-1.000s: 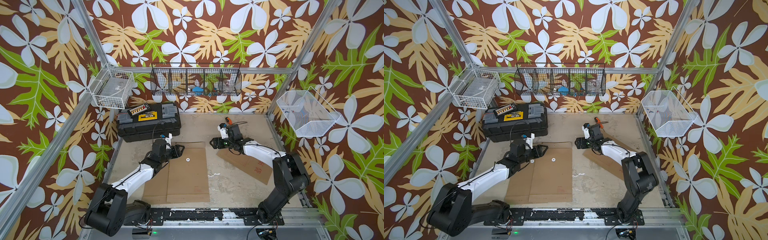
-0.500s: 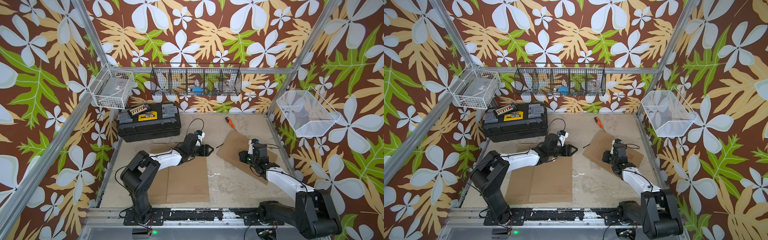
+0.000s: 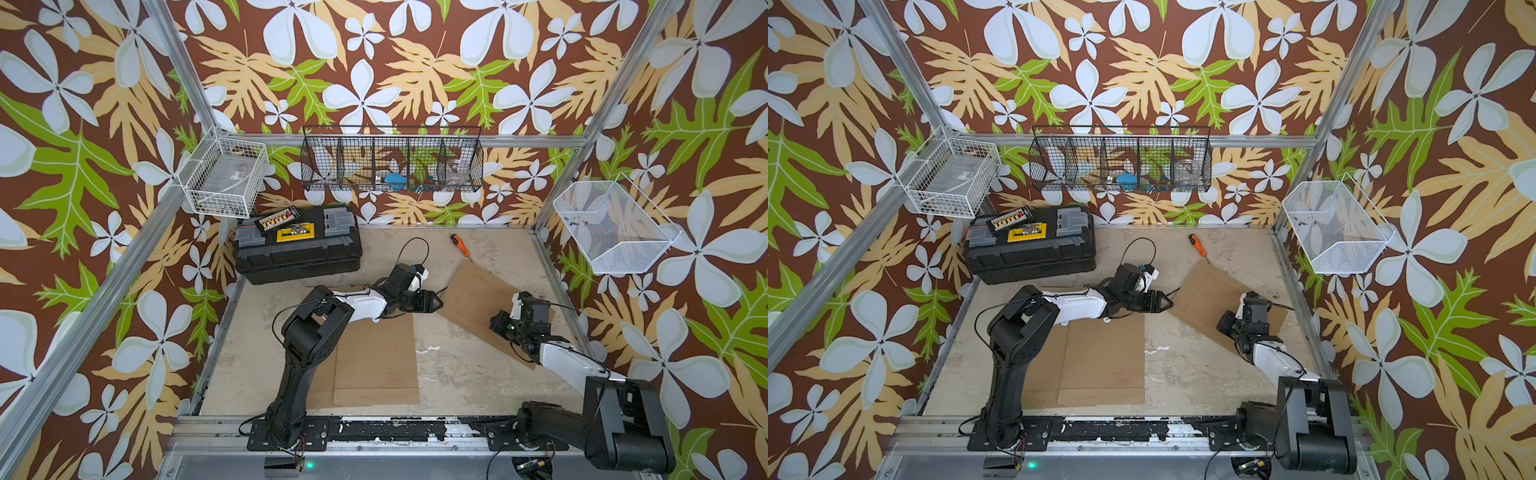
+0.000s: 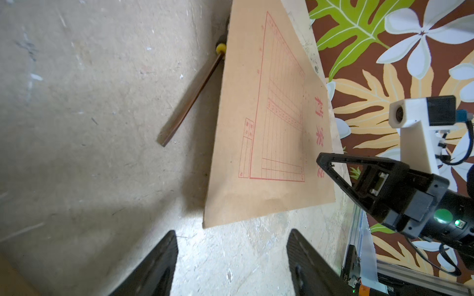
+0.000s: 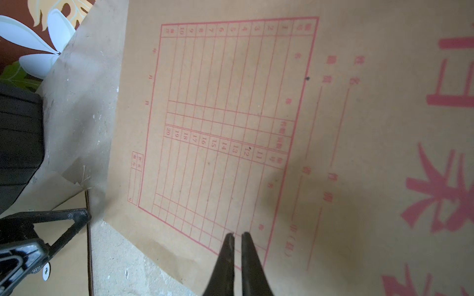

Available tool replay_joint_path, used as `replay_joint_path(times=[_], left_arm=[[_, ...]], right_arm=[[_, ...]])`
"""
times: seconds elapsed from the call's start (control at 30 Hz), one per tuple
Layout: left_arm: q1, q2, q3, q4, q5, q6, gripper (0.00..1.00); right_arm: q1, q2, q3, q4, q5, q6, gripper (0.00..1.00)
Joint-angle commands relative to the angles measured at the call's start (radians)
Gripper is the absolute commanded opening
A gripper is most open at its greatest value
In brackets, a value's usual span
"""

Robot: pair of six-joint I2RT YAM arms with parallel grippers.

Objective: Open the file bag
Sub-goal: Pick up the file bag from the center of the board.

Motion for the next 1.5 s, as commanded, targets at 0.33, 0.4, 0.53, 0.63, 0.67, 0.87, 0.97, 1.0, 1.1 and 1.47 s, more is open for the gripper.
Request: replay_joint_path(times=[0.33,0.4,0.53,0.63,0.67,0.87,0.97,1.0,1.1,1.47], left_arm=[[-0.008,0.117,0.128,-0.122,0.028,0.043,0.69],[-0.008,0.136,0.152,-0.138,0.028,0.048,0.70],[-0.009,0.173,0.184,-0.148,0.057,0.045,0.69],[-0.012,0.191,0.202,-0.146,0.087,0.047,0.67],[-0.014,0.196,0.209,-0.143,0.101,0.050,0.66],[-0.027,0.212,0.255,-0.143,0.172,0.067,0.48],[-0.028,0.207,0.269,-0.149,0.173,0.072,0.32],[-0.028,0.204,0.272,-0.150,0.173,0.075,0.26],[-0.028,0.185,0.277,-0.163,0.161,0.091,0.12],[-0.028,-0.109,0.238,-0.257,0.018,0.175,0.00]], right_arm=[[-0.014,0.074,-0.011,0.034,-0.075,-0.022,0.10],[-0.015,0.085,-0.012,0.035,-0.085,-0.022,0.10],[-0.016,0.098,-0.017,0.043,-0.098,-0.023,0.09],[-0.014,0.107,-0.021,0.051,-0.108,-0.022,0.09],[-0.016,0.111,-0.022,0.054,-0.113,-0.023,0.09],[-0.015,0.132,-0.031,0.068,-0.129,-0.025,0.09],[-0.015,0.131,-0.027,0.064,-0.130,-0.027,0.09],[-0.014,0.127,-0.026,0.063,-0.128,-0.027,0.09],[-0.015,0.108,-0.019,0.044,-0.123,-0.030,0.10],[0.068,-0.245,0.093,-0.161,0.039,-0.013,0.52]])
